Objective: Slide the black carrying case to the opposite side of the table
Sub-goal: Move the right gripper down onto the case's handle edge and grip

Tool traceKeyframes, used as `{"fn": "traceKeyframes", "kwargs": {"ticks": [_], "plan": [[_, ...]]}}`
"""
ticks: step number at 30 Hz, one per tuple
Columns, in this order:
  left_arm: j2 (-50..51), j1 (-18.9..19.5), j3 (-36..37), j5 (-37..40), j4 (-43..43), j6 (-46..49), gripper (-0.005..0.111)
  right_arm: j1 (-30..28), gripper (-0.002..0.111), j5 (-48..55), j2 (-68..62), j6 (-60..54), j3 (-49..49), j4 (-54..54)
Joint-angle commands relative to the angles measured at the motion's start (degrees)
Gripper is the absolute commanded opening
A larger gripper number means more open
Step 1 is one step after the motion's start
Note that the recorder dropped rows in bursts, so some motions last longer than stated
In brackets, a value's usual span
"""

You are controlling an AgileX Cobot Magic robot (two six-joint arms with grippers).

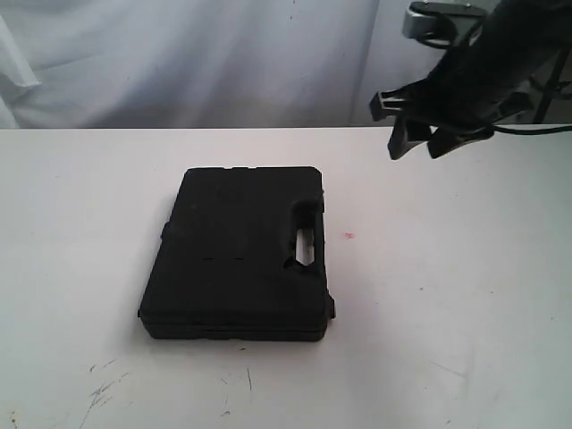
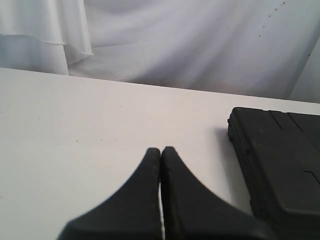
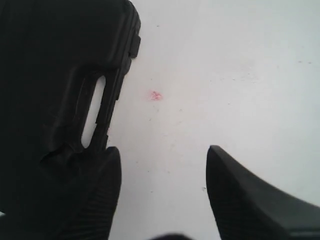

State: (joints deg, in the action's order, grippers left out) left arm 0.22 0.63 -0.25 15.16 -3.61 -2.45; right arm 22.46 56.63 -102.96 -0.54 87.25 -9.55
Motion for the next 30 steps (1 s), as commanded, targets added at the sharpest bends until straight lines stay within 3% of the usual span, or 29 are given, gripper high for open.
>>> {"fn": "traceKeyframes", "kwargs": {"ticks": [1, 13, 30], "plan": [[-0.2, 0.1, 0.2, 0.1, -0.2, 0.0, 0.000, 2.6, 0.049, 0.6, -5.4, 1.4, 3.4, -0.5], [-0.2, 0.1, 0.2, 0.1, -0.2, 0.0, 0.000, 8.4, 0.049, 0.6, -15.8, 3.7, 7.9, -2.4], [-0.2, 0.1, 0.2, 0.1, -0.2, 0.0, 0.000, 10.5, 0.049, 2.5, -24.4, 5.8, 12.4, -1.8]]}}
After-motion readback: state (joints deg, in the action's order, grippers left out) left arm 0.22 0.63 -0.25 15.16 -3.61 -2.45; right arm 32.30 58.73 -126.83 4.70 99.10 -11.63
